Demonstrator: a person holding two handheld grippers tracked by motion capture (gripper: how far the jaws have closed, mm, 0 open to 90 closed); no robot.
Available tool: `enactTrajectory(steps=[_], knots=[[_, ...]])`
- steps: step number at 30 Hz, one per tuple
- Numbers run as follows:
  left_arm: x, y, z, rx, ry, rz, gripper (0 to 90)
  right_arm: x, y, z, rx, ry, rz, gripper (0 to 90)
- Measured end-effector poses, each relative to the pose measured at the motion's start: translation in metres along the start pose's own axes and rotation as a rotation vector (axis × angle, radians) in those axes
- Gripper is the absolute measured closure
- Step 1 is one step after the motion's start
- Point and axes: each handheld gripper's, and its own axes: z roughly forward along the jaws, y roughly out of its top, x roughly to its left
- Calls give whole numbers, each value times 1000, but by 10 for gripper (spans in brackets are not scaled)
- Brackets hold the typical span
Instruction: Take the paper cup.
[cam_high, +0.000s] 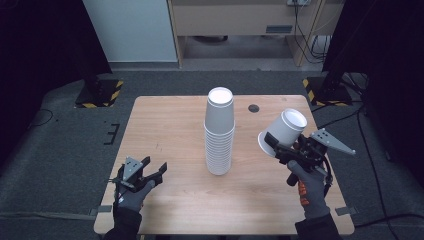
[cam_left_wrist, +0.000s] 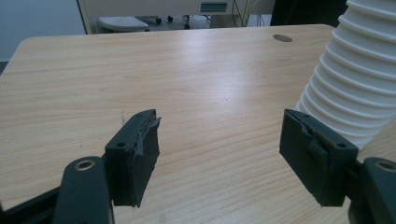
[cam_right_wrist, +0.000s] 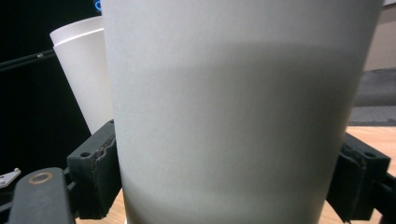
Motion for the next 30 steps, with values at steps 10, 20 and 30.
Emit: enactTrajectory(steps=[10, 20, 30], knots=[[-9, 3, 0, -26, -31, 13, 273, -9, -18, -5, 17, 9, 61, 145], [-16, 5, -1, -39, -56, 23, 273, -19, -34, -6, 37, 13, 131, 145], [-27, 10, -2, -57, -91, 50, 280, -31, -47, -12, 38, 12, 220, 145]])
